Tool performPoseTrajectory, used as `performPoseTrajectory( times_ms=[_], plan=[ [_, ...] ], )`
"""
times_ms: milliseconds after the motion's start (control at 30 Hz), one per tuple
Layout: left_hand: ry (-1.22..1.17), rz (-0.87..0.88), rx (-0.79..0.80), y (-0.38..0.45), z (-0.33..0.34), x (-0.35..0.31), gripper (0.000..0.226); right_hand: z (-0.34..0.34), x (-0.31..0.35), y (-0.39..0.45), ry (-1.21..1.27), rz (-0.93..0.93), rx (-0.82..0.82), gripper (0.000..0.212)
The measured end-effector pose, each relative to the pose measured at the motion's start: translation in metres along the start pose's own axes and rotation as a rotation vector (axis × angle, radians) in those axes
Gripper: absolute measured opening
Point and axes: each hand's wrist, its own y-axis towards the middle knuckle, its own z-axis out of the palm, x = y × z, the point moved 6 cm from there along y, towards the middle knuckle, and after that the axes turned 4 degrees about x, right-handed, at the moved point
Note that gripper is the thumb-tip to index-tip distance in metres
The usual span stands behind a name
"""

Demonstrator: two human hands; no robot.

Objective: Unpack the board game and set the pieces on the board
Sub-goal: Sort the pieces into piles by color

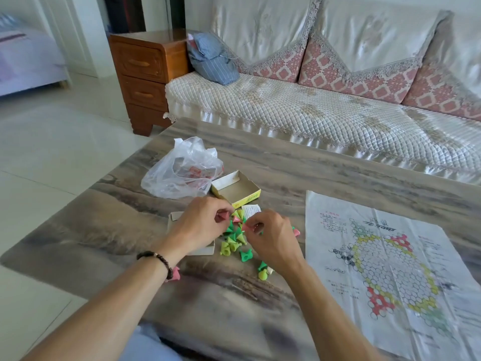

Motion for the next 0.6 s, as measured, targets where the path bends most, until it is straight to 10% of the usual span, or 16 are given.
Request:
performPoseTrajectory(
  times_ms=[600],
  plan=[
    [-0.155,-0.313,-0.165,-0.134,-0.047,0.115,0.038,0.097,0.088,-0.039,-0.063,-0.105,0.253,0.024]
  ],
)
